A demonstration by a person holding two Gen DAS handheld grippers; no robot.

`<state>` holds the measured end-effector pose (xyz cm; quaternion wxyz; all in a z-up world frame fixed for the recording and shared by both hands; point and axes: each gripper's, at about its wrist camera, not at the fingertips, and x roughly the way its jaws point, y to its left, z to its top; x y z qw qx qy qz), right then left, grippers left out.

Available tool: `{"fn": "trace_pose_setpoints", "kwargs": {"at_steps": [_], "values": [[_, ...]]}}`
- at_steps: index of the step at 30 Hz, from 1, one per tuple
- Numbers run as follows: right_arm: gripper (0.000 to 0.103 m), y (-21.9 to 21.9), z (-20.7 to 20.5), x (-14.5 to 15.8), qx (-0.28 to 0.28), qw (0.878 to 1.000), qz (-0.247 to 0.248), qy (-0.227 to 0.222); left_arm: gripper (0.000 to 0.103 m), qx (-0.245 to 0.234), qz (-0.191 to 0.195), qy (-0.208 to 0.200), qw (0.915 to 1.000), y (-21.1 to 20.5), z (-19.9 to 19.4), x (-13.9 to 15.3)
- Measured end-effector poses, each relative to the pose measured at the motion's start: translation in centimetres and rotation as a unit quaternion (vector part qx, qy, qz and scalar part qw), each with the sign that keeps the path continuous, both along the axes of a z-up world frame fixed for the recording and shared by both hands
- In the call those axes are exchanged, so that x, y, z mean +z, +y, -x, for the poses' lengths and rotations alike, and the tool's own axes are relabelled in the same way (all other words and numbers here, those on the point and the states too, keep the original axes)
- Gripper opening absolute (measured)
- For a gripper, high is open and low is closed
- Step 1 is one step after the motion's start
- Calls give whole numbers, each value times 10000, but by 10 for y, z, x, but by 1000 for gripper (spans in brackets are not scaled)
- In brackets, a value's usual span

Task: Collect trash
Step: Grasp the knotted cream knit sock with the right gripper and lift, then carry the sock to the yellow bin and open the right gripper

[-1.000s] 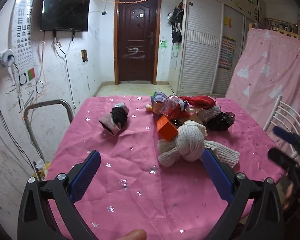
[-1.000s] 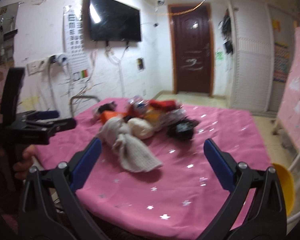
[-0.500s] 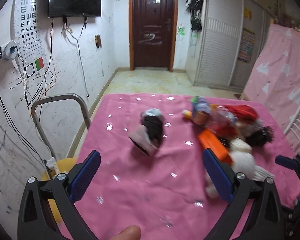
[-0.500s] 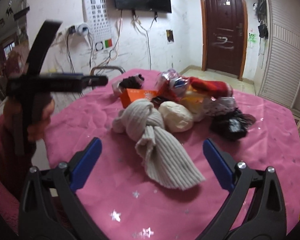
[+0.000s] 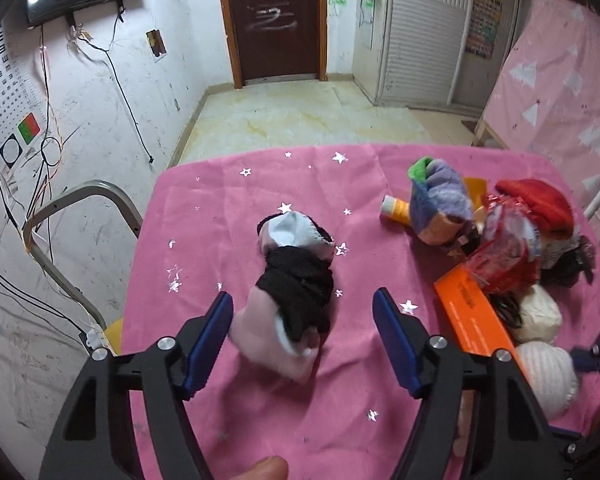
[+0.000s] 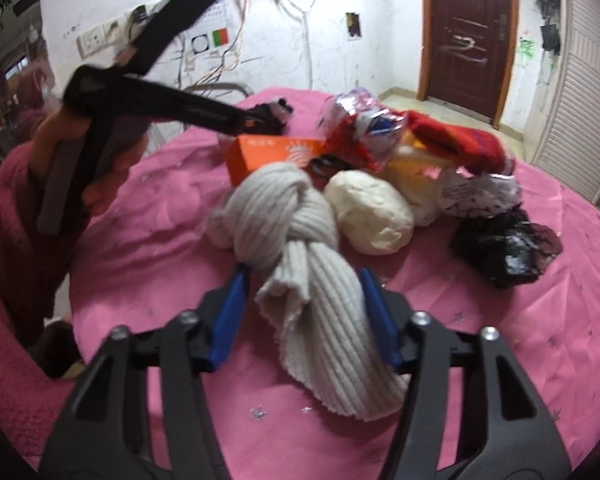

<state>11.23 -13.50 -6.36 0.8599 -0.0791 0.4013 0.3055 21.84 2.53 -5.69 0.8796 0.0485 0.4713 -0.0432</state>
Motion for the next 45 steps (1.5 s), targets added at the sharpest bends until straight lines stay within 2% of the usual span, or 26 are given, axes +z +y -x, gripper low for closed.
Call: {"fn": "trace_pose_setpoints", "kwargs": {"at_steps": [1, 3, 4, 5, 9, 11, 16, 25, 31, 34, 39, 45], "values": [[36, 0, 1, -1, 28, 10000, -9, 21, 61, -10, -6, 15, 10000, 0, -2, -2], [22, -2, 3, 1, 143, 9998, -120, 49, 48, -37, -64, 15, 10000, -2, -6, -7], [21, -3, 4, 1, 241, 9994, -221, 77, 44, -27, -103, -8, 9999, -3, -6, -9], [20, -4, 7, 1, 282, 9991, -307, 121, 34, -11, -135, -22, 9999, -4, -7, -11], [18, -13, 10, 3, 308, 9975, -608, 203, 26, 32, 18, -74, 10000, 0, -5, -15], [18, -20, 11, 8, 335, 9959, -815, 208, 25, 96, 9, -112, 9999, 1, -3, -16], [18, -36, 11, 22, 311, 9949, -958, 31, 24, 270, -82, -223, 9994, 4, 7, -7], [18, -89, 18, 45, -260, 9912, -1205, -481, 25, 123, 27, -703, 9974, -27, 34, 49], [18, -151, 24, 62, -870, 9854, -1150, -908, 25, -416, 228, -947, 9944, -91, 44, 82], [18, -190, 30, 67, -1253, 9805, -1077, -1064, 25, -833, 256, -998, 9912, -140, 46, 94], [18, -251, 39, 72, -1908, 9699, -922, -1198, 25, -1419, 296, -1029, 9841, -218, 54, 104], [18, -304, 48, 62, -2464, 9576, -930, -1171, 25, -1993, 199, -960, 9750, -307, 61, 99]]}}
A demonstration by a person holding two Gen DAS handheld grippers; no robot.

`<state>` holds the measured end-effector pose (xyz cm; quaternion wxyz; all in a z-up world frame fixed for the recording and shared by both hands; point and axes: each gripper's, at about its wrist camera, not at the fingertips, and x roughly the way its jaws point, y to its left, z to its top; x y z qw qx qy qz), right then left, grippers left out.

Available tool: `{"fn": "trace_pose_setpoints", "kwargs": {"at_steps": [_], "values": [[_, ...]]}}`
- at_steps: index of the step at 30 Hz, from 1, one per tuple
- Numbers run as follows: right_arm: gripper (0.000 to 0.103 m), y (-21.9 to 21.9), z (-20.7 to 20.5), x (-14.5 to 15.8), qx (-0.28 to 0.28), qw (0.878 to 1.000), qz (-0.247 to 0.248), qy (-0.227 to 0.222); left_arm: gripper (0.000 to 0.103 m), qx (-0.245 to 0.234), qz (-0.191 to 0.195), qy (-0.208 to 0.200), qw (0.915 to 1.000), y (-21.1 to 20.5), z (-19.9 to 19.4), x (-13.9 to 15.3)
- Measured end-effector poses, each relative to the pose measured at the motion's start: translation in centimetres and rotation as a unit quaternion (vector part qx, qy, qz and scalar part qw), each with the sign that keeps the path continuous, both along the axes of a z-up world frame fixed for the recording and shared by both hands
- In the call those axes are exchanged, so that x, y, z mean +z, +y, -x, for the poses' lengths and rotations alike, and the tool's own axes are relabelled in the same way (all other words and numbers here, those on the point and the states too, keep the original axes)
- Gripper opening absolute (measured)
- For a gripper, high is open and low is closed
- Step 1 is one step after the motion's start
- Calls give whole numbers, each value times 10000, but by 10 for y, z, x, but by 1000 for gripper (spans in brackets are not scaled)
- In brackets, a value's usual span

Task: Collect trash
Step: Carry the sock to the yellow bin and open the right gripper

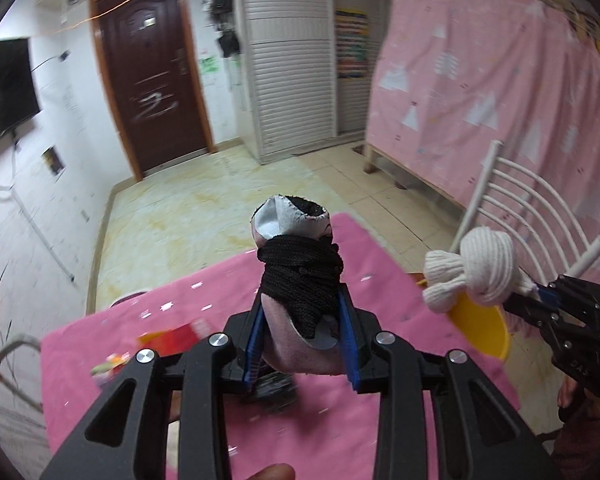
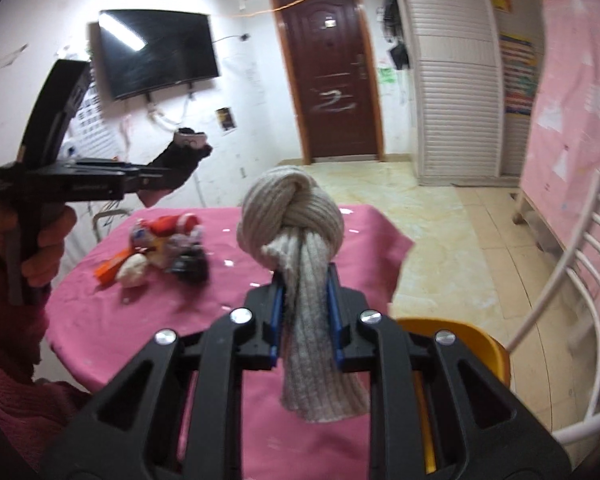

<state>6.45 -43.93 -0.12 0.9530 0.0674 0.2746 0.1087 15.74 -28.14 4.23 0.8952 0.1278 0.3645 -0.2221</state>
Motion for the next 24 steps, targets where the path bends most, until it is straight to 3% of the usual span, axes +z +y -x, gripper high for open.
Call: {"fn": "trace_pose_setpoints", "kwargs": {"at_steps": [10, 11, 13, 14, 15, 22, 24], "values": [[20, -61, -5, -50, -883, 9949, -157, 468, 25, -753, -43, 575, 9955, -112, 2, -24], [24, -64, -8, -56, -914, 9942, -195, 528, 25, -820, -40, 649, 9945, -123, 2, -26], [41, -73, -10, -68, -1001, 9925, -298, 634, 25, -923, -48, 745, 9929, -135, 4, -30], [57, -75, -11, -71, -1030, 9920, -330, 657, 25, -965, -59, 795, 9921, -142, 5, -33], [66, -78, -9, -72, -1047, 9918, -359, 632, 25, -999, -69, 835, 9915, -144, 7, -34], [71, -111, 13, -64, -1525, 9863, -484, 401, 25, -1259, 70, 1089, 9860, -175, 9, -42], [75, -118, 19, -61, -1620, 9847, -554, 328, 37, -1318, 105, 1172, 9843, -185, 11, -45]]}}
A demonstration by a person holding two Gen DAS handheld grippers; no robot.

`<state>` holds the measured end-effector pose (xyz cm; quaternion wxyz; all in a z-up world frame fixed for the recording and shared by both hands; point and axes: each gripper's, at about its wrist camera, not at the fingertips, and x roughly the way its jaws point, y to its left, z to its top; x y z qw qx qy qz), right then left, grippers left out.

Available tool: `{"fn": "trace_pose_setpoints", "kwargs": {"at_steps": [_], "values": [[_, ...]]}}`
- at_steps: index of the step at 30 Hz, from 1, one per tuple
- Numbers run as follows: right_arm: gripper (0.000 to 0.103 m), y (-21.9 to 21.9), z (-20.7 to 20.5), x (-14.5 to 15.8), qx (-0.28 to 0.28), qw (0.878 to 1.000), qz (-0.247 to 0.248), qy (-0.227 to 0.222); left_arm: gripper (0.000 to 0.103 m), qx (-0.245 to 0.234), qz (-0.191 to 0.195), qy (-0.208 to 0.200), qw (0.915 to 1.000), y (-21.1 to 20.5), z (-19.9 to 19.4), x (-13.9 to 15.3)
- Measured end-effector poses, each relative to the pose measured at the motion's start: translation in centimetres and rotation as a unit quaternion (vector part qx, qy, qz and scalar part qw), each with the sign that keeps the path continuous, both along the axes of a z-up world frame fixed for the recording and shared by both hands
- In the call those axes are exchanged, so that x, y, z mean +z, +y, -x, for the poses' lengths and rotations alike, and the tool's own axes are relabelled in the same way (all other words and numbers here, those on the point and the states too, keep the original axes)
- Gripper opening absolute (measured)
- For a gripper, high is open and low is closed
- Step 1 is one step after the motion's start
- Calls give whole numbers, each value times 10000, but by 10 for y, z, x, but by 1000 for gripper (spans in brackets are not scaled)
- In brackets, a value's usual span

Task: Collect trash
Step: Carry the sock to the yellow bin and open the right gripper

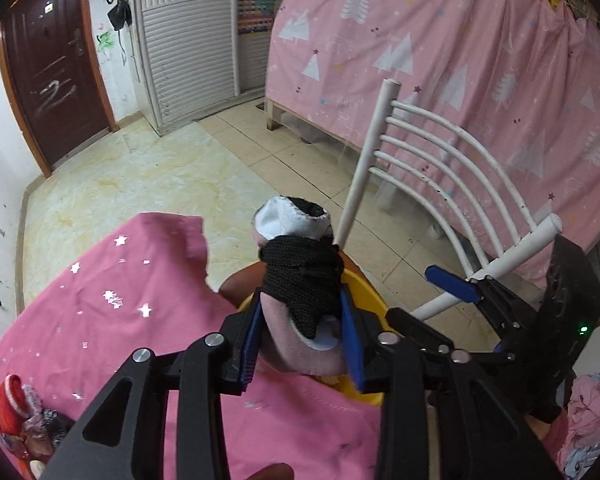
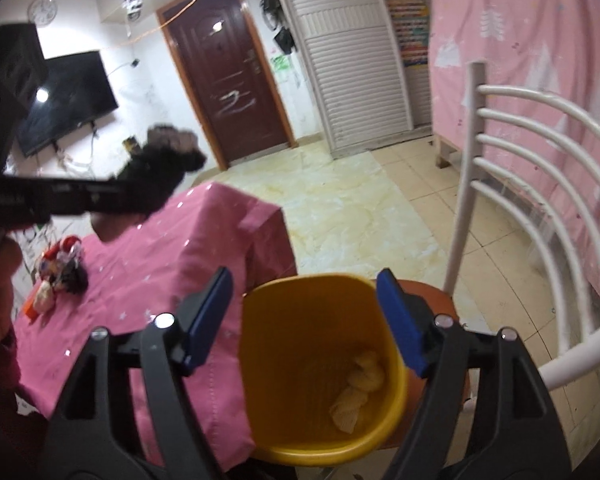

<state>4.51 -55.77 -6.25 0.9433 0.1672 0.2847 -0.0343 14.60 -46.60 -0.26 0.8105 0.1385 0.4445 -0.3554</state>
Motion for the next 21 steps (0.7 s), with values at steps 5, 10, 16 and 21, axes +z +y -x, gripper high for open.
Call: {"fn": "trace_pose_setpoints", "kwargs": {"at_steps": [5, 10, 16, 21], "values": [[77, -5, 8, 6, -100, 9999, -8, -98, 52, -44, -65, -10, 10000, -6, 7, -4], [77, 8, 3, 11, 51, 9999, 56, -111, 52, 18, -54, -54, 10000, 6, 11, 3], [77, 39, -8, 24, 383, 9988, 274, -111, 55, 194, 89, -136, 9997, 36, 14, 17], [78, 68, -23, 32, 657, 9970, 385, -107, 55, 403, 232, -240, 9986, 71, 17, 30]]}}
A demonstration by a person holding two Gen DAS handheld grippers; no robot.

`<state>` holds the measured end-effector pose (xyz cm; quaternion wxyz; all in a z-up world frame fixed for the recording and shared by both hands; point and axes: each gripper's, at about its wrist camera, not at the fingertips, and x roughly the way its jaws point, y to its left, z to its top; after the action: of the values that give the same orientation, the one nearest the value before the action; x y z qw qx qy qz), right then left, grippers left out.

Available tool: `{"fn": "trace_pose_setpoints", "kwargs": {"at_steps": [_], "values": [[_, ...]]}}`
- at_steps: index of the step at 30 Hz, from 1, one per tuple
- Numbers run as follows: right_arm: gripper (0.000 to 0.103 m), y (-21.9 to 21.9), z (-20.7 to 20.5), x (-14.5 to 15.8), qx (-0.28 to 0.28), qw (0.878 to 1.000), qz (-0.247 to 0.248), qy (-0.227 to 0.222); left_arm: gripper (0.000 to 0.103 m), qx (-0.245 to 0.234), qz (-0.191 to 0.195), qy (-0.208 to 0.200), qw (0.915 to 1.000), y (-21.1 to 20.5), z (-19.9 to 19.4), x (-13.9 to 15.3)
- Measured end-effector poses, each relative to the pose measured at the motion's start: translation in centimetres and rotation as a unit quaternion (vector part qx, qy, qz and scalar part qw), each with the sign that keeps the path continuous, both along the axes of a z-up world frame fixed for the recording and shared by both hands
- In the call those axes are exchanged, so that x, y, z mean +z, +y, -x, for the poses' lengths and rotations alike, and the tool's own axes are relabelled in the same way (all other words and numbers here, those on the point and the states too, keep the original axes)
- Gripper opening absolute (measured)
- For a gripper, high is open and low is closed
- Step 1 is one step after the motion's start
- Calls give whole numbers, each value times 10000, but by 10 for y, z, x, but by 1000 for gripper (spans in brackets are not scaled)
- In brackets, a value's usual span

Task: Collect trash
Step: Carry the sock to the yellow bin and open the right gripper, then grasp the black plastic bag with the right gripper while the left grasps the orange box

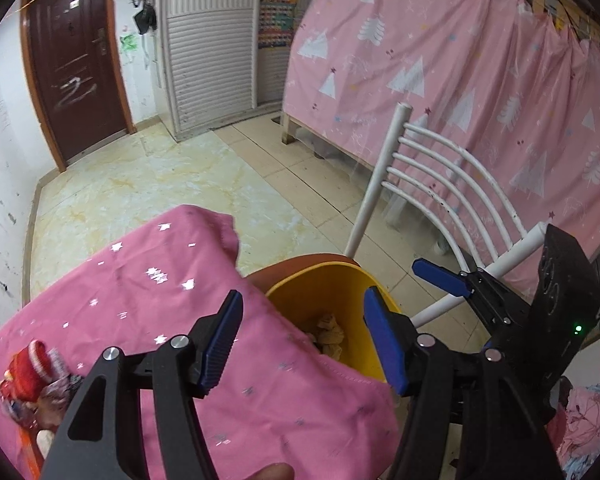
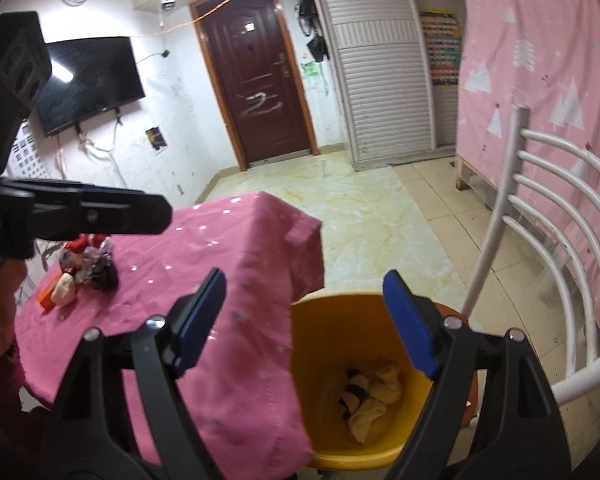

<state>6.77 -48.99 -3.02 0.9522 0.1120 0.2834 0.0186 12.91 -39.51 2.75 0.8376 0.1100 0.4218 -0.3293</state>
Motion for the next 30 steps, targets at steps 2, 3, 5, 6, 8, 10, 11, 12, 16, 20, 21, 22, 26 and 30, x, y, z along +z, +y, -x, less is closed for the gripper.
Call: {"fn": "trace_pose_setpoints", "kwargs": {"at_steps": [2, 3, 5, 6, 8, 10, 11, 12, 16, 20, 21, 22, 26, 30], "values": [[80, 11, -5, 2, 92, 10000, 36, 5, 55, 100, 43, -34, 9999, 16, -1, 5], [81, 20, -8, 4, 170, 9998, 67, 8, 55, 154, 55, -65, 9998, 25, -2, 8], [81, 34, -12, 6, 312, 9995, 107, 9, 55, 286, 77, -97, 9995, 43, -4, 12], [81, 43, -16, 7, 396, 9991, 128, 10, 55, 328, 86, -105, 9994, 50, -4, 13], [81, 58, -23, 10, 540, 9984, 165, 16, 55, 459, 82, -171, 9988, 70, -6, 16], [82, 75, -30, 12, 695, 9974, 208, 32, 55, 558, 60, -228, 9982, 86, -7, 19], [82, 81, -32, 13, 764, 9968, 223, 40, 55, 627, 30, -277, 9976, 97, -8, 21], [82, 91, -37, 13, 862, 9959, 249, 64, 55, 698, 4, -325, 9970, 107, -9, 22], [83, 121, -49, 13, 1154, 9927, 332, 140, 55, 997, -81, -472, 9939, 153, -14, 26], [83, 149, -60, 12, 1413, 9887, 433, 237, 55, 1341, -148, -540, 9894, 200, -21, 27], [83, 157, -64, 12, 1481, 9875, 471, 275, 55, 1415, -175, -544, 9883, 211, -23, 26], [83, 164, -67, 11, 1550, 9862, 497, 313, 55, 1467, -193, -544, 9875, 218, -24, 25], [83, 191, -78, 10, 1768, 9817, 587, 397, 55, 1671, -219, -547, 9842, 255, -29, 21], [84, 216, -88, 7, 1980, 9767, 664, 488, 55, 1789, -262, -525, 9821, 284, -30, 15]]}}
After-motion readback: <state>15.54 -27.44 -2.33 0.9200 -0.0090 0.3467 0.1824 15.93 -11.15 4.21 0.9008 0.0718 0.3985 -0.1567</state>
